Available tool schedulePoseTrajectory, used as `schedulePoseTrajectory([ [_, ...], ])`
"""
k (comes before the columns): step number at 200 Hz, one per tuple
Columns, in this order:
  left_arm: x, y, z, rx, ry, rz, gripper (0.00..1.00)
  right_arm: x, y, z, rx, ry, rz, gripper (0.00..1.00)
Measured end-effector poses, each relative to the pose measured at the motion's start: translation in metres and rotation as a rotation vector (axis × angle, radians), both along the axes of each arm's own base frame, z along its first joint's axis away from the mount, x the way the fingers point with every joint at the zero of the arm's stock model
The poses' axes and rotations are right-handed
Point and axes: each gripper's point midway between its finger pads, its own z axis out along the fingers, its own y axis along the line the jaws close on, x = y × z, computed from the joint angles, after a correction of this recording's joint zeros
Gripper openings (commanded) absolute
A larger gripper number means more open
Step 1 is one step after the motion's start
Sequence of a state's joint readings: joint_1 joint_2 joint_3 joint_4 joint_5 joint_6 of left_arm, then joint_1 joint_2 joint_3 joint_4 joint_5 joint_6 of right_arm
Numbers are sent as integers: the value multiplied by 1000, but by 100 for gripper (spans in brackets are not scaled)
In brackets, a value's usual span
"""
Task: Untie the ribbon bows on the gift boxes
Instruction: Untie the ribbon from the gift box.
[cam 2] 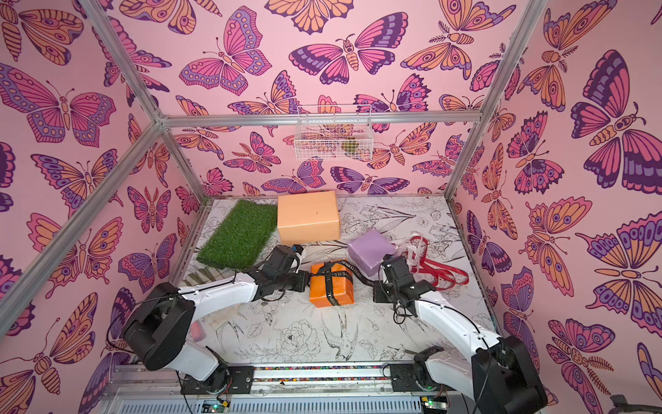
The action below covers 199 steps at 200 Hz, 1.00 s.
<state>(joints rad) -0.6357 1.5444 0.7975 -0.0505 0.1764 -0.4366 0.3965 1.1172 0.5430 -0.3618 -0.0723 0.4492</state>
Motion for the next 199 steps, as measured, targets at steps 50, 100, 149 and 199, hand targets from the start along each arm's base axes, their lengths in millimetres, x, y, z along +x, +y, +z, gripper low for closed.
schedulePoseTrajectory([
  [50,-3,-7,11,-29,-12,-29,3,12,29,26,130,-47,79,15],
  [100,1,-13,27,-52,-49,-40,3,22,82,72,172,-137,337,40],
  [149,0,-14,28,-58,-46,-46,8,35,127,77,38,-161,573,48],
  [199,0,-14,28,-58,-47,-48,27,37,144,52,-88,-118,713,48],
])
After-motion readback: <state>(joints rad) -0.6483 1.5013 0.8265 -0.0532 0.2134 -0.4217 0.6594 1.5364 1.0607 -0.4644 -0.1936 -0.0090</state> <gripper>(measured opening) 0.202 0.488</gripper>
